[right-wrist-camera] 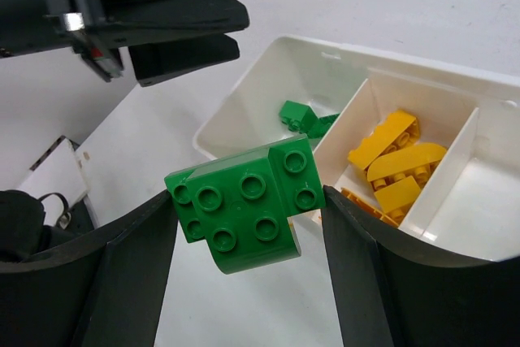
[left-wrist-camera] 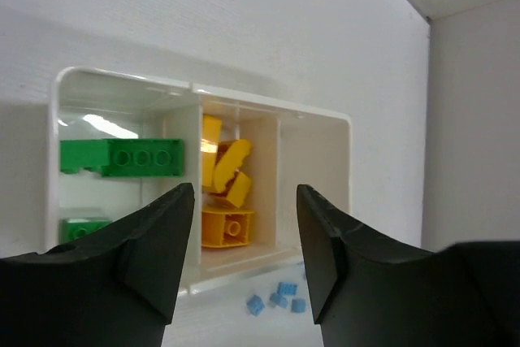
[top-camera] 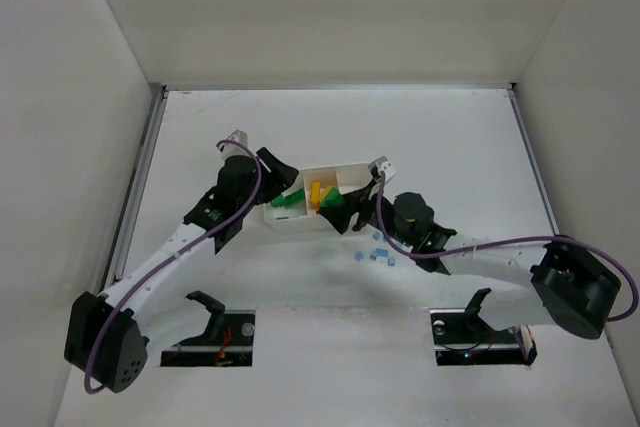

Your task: Sort the legos into containers by color

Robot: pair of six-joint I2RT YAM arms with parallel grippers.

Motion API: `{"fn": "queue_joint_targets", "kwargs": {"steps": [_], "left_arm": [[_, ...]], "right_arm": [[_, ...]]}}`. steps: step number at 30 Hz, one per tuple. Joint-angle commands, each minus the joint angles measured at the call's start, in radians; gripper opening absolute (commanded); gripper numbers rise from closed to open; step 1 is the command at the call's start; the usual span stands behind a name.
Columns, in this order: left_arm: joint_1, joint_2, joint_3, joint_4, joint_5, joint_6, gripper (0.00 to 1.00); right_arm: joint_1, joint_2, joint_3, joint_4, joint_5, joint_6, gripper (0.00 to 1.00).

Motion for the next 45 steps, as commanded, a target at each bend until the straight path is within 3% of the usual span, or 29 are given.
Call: {"fn": "queue_joint_targets", "kwargs": {"steps": [1, 7, 11, 16, 27, 45], "left_arm": [[-0.043, -0.096, 0.000, 0.003, 0.019, -0.060, 0.52], [-0.037, -0.151, -0.083, 0.053, 0.194, -0.331, 0.58], [0.004, -0.148, -0.185, 0.211, 0.306, -0.523, 0.59], [0.011, -0.108, -0.245, 0.369, 0.355, -0.651, 0.58], [-0.054, -0.031, -0.268, 0.566, 0.352, -0.774, 0.52], [-0.061, 0.012, -0.264, 0.547, 0.386, -0.801, 0.50]], "right_arm": [[0.011, 0.013, 0.060, 0.048, -0.003, -0.002, 0.46], [0.031, 0.046, 0.096, 0.089, -0.009, -0.007, 0.46], [0.034, 0.066, 0.107, 0.120, -0.011, -0.007, 0.46], [0.038, 0.079, 0.109, 0.148, -0.001, -0.004, 0.46], [0.046, 0.120, 0.110, 0.182, 0.026, -0.012, 0.46], [0.044, 0.096, 0.104, 0.205, 0.107, -0.070, 0.46]]}}
